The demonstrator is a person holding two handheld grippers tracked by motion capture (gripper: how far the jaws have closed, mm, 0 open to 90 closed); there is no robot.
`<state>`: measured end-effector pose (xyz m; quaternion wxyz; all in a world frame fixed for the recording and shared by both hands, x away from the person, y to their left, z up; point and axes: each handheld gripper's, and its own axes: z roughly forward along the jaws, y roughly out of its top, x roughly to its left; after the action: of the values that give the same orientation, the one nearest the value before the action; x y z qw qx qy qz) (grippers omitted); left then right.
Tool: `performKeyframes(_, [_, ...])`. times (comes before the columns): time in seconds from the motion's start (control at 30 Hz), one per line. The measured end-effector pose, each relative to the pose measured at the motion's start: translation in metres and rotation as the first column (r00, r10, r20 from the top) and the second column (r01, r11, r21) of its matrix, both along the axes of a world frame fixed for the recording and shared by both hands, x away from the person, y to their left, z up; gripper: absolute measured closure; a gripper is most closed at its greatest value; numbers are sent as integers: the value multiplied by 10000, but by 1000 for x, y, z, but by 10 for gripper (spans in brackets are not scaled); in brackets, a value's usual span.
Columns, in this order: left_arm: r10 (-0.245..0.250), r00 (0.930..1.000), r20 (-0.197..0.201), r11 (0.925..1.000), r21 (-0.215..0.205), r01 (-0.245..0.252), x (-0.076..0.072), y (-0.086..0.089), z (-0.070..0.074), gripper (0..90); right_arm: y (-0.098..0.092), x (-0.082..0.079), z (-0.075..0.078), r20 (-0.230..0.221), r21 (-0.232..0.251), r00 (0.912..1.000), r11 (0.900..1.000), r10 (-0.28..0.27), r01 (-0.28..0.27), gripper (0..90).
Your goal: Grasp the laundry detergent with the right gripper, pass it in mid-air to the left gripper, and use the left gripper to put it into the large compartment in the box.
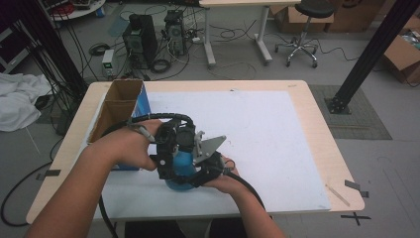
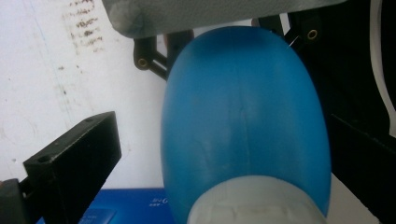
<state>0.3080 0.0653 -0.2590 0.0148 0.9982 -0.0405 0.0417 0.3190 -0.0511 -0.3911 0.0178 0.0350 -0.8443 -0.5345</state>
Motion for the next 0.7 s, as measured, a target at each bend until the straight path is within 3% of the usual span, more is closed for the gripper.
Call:
performKeyframes(0.27, [208, 9998, -20, 9997, 102, -208, 0, 1, -1, 3, 2, 1, -1, 74, -26, 10000, 10000, -43, 43, 467])
performKeyframes(0.7, [213, 9997, -114, 9995, 243, -210, -2, 1, 0, 151, 3, -1, 1, 153, -37, 9999, 10000, -35, 35, 467])
